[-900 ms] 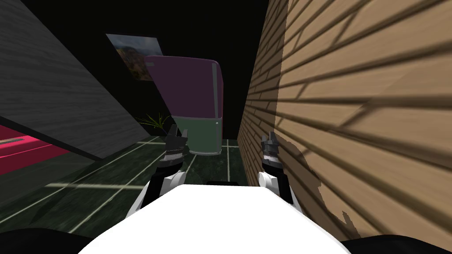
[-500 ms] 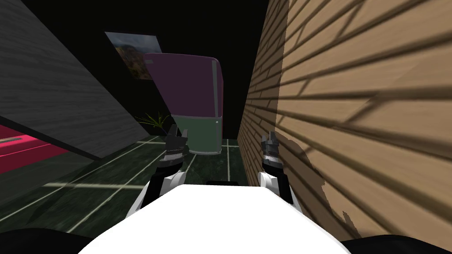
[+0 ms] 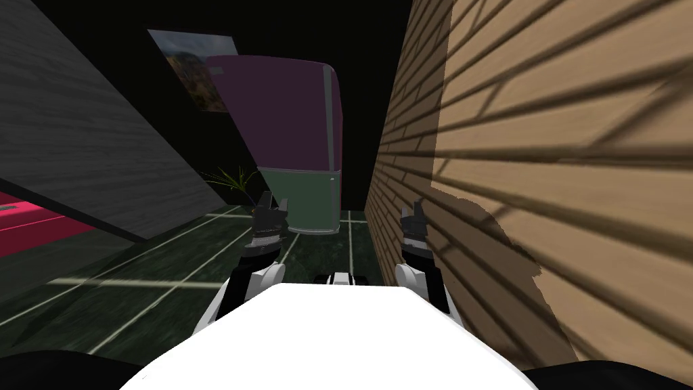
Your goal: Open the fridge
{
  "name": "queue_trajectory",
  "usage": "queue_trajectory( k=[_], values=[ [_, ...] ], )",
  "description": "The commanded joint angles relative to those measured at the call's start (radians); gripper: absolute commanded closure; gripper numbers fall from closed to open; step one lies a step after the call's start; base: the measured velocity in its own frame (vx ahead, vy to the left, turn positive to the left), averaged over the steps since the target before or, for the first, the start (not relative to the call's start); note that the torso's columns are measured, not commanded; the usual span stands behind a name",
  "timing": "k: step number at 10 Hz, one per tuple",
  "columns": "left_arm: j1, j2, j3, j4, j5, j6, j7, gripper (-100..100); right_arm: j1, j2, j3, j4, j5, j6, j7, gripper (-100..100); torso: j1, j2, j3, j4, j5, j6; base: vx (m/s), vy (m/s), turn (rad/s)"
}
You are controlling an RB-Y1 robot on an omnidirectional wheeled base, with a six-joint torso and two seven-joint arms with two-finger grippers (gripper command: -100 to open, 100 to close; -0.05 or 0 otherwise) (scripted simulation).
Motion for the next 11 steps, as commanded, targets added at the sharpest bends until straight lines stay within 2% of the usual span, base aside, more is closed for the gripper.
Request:
queue_trajectory(
  k=[1,3,7,11],
  values=[
    [0.004,0.040,0.014,-0.007,0.005,0.014,0.004,-100,0.000,0.000,0.000,0.000,0.000,0.000,0.000,0,0.000,0.074,-0.148,0.074,0.000,0.000,0.036,-0.015,0.004],
    [0.009,0.079,0.034,-0.015,0.013,0.034,0.010,-100,0.000,0.000,0.000,0.000,0.000,0.000,0.000,0,-0.001,0.114,-0.238,0.116,0.000,0.000,0.070,-0.025,0.006],
    [0.022,0.166,0.091,-0.031,0.035,0.096,0.029,-100,0.000,0.000,0.000,0.000,0.000,0.000,0.000,0,0.000,0.120,-0.242,0.120,0.000,0.000,0.093,-0.030,0.006],
    [0.038,0.265,0.166,-0.045,0.063,0.176,0.053,-100,0.000,0.000,0.000,0.000,0.000,0.000,0.000,0,0.000,0.119,-0.242,0.120,0.000,0.000,0.115,-0.045,0.008]
  ],
)
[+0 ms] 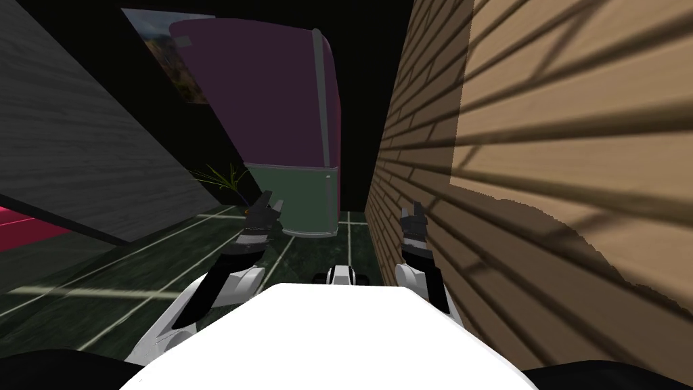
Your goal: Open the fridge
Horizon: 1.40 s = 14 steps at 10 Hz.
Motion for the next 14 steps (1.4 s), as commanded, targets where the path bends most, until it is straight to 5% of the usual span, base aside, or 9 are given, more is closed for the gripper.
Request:
queue_trajectory(
  k=[1,14],
  values=[
    [0.015,0.068,0.053,-0.008,0.020,0.056,0.018,-100,0.000,0.000,0.000,0.000,0.000,0.000,0.000,0,-0.001,0.000,0.000,0.000,0.000,0.000,0.148,-0.062,0.010],
    [0.081,0.425,0.321,0.001,0.122,0.335,0.101,-100,0.000,0.000,0.000,0.000,0.000,0.000,0.000,0,-0.001,0.002,0.001,0.001,0.000,0.000,0.134,-0.050,0.010]
  ],
)
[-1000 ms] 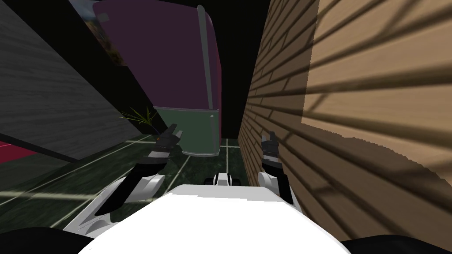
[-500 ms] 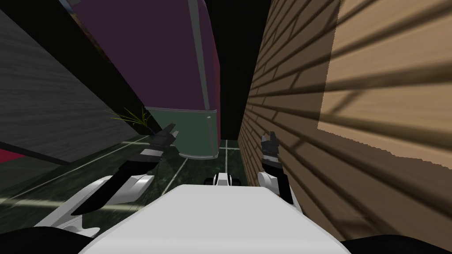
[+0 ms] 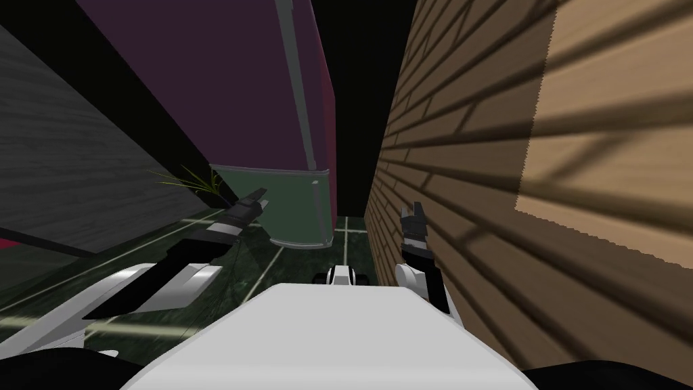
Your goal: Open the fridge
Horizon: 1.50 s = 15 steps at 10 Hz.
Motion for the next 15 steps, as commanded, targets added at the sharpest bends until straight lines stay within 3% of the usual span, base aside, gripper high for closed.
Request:
queue_trajectory(
  k=[1,4,5,8,9,15],
  values=[
    [0.017,0.077,0.060,0.003,0.023,0.061,0.019,-100,0.000,0.000,0.000,0.000,0.000,0.000,0.000,0,0.002,0.000,0.000,0.000,0.001,0.000,0.160,-0.029,0.012],
    [0.039,0.174,0.139,0.010,0.053,0.141,0.043,-100,0.000,0.000,0.000,0.000,0.000,0.000,0.000,0,0.000,-0.002,-0.002,-0.001,0.000,0.000,0.168,-0.061,0.015],
    [0.039,0.185,0.139,0.010,0.053,0.141,0.043,-100,0.000,0.000,0.000,0.000,0.000,0.000,0.000,0,-0.001,-0.001,-0.001,0.000,0.000,0.000,0.104,-0.048,0.007],
    [0.061,0.282,0.214,0.006,0.081,0.216,0.065,-100,0.000,0.000,0.000,0.000,0.000,0.000,0.000,0,0.001,0.000,0.000,0.000,0.001,0.000,0.114,-0.043,0.012],
    [0.061,0.290,0.214,0.006,0.081,0.216,0.065,-100,0.000,0.000,0.000,0.000,0.000,0.000,0.000,0,-0.001,-0.004,-0.002,-0.001,0.000,0.000,0.114,-0.053,0.008],
    [0.095,0.458,0.329,-0.057,0.125,0.332,0.100,-100,0.000,0.000,0.000,0.000,0.000,0.000,0.000,0,0.001,-0.001,0.000,0.000,0.001,0.000,0.119,-0.047,0.010]
  ],
)
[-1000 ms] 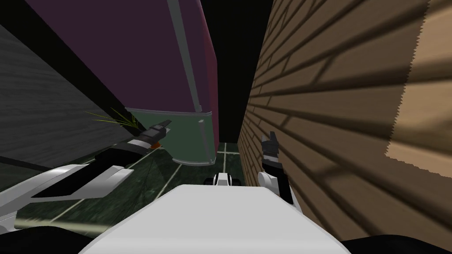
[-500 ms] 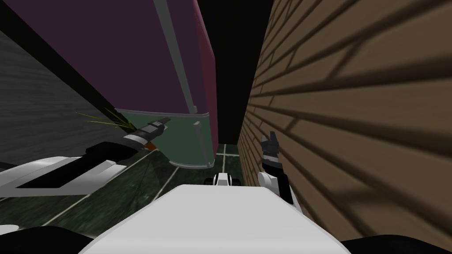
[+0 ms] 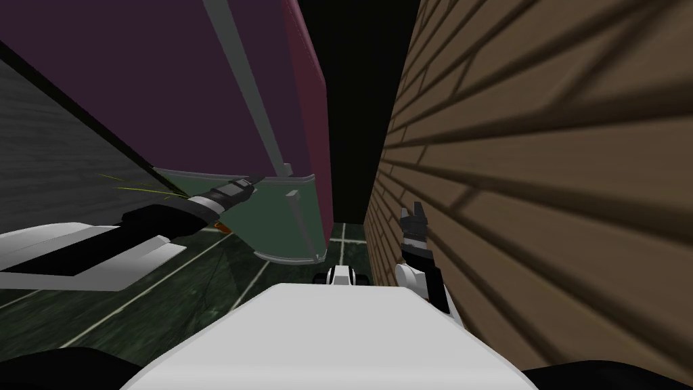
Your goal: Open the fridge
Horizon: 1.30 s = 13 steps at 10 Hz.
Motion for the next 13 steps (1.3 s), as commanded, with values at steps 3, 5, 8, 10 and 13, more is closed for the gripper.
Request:
queue_trajectory(
  k=[3,5,8,10,13],
  values=[
    [0.014,0.088,0.060,-0.093,0.024,0.067,0.019,-100,0.000,0.000,0.000,0.000,0.000,0.000,0.000,0,-0.002,0.001,0.000,0.000,-0.002,0.002,0.070,-0.029,0.021],
    [0.017,0.103,0.071,-0.142,0.028,0.077,0.022,-100,0.000,0.000,0.000,0.000,0.000,0.000,0.000,0,-0.007,-0.003,-0.003,-0.001,-0.004,0.004,0.036,-0.009,-0.014],
    [0.018,0.130,0.101,-0.145,0.049,0.094,0.037,-100,0.000,0.000,0.000,0.000,0.000,0.000,0.000,0,0.001,0.000,0.000,0.000,0.000,0.000,0.042,-0.013,-0.004],
    [0.022,0.118,0.093,-0.142,0.042,0.081,0.029,100,0.000,0.000,0.000,0.000,0.000,0.000,0.000,0,0.000,-0.001,-0.001,-0.001,0.000,0.000,0.033,-0.007,-0.003],
    [0.042,0.138,0.106,-0.146,0.032,0.029,0.058,100,-0.001,0.000,0.000,0.000,0.000,0.000,0.000,0,0.013,0.009,0.006,0.003,0.004,-0.002,-0.186,0.166,-0.110]
  ],
)
